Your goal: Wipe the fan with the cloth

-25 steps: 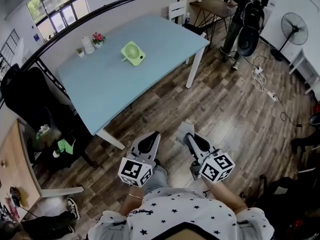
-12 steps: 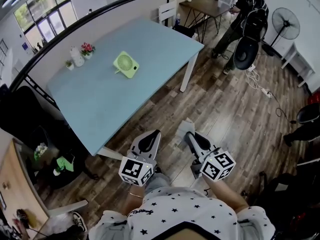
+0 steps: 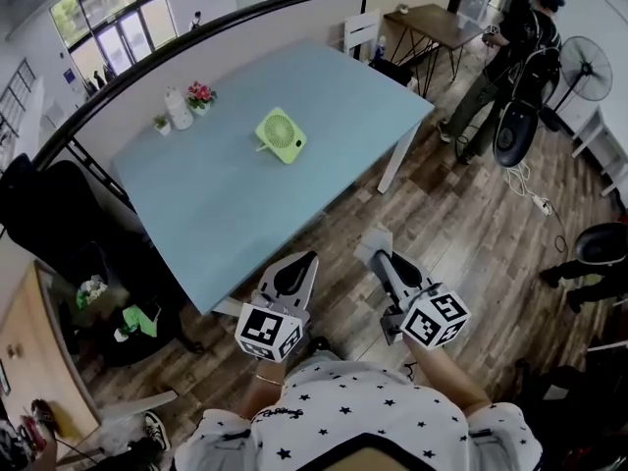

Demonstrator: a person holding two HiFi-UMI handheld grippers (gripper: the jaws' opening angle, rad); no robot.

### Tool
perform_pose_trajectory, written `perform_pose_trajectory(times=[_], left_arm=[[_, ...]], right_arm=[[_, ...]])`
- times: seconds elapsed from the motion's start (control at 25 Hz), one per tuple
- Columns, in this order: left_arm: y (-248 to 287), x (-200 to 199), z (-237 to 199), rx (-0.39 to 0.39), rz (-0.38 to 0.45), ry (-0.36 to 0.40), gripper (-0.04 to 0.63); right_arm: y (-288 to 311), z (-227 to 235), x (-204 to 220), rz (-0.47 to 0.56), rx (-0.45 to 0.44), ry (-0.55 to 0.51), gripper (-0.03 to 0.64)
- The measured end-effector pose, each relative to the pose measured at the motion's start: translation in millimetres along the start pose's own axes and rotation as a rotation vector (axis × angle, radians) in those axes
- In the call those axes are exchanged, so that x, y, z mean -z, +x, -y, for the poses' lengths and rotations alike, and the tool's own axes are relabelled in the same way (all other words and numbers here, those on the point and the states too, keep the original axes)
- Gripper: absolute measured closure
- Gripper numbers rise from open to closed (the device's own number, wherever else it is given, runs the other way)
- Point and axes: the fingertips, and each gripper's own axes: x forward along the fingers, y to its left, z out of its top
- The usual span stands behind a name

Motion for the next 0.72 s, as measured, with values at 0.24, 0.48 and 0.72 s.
perform_pose_trajectory(times=[0.24,0.48,0.72], left_arm=[[-5,-2,-22,-0.048,0.010,-0.003,0.563],[-8,1,-41,-0.125,0.006,-0.001,0.563],[0,0,-77,-0.271,0.002,0.011,0.563]], right_arm=[[30,-10,4,-0.026,-0.058,-0.007,0.586],[60,-2,2,-0.049,-0.120,-0.017,0.586],[117,8,-5,-0.078,-0.251,-0.011,0.586]])
